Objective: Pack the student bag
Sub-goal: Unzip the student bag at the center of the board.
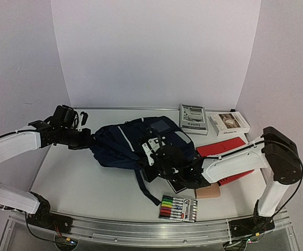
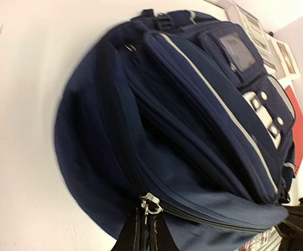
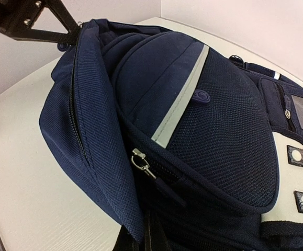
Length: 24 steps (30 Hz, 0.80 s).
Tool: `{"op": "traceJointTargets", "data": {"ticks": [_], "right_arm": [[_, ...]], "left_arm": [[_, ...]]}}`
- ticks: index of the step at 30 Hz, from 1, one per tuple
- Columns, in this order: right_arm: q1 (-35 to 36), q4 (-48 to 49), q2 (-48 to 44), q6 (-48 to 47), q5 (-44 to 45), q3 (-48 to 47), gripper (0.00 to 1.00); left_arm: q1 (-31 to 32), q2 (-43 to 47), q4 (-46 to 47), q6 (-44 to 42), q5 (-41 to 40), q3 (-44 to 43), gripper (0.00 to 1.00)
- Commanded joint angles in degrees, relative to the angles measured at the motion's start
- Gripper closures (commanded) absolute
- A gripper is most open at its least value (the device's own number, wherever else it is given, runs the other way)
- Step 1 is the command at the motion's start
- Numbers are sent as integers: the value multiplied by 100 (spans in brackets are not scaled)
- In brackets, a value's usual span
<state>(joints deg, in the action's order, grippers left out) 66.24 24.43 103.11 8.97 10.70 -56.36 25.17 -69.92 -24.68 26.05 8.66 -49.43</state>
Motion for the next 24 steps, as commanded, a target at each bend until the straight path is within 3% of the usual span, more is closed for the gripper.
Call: {"op": "traceJointTargets", "data": {"ticks": [1, 5, 9, 13, 17, 20, 24], "right_arm": [[-2, -356, -655, 553, 347, 490, 100], [20, -381, -827, 716, 239, 703, 100], [20, -465, -977, 899, 215, 678, 96], [20, -527, -1072, 1111, 91, 398, 62], [20, -590, -867, 1355, -150, -184, 32], [20, -678, -394, 1388, -442, -740, 22], [51, -920, 312, 1271, -720, -1669, 17]], "left_arm": [[-862, -154, 447, -167, -555, -145, 100], [-1084, -436, 787, -206, -362, -94, 100], [-1084, -339, 1234, -528, 920, 123, 100], [-1063, 287, 1621, -619, 1965, 674, 100], [-1049, 997, 1524, -473, 2099, 1094, 100], [-1044, 1327, 1515, -274, 2195, 1303, 100], [-1033, 1511, 1451, -87, 2322, 1420, 100]]}}
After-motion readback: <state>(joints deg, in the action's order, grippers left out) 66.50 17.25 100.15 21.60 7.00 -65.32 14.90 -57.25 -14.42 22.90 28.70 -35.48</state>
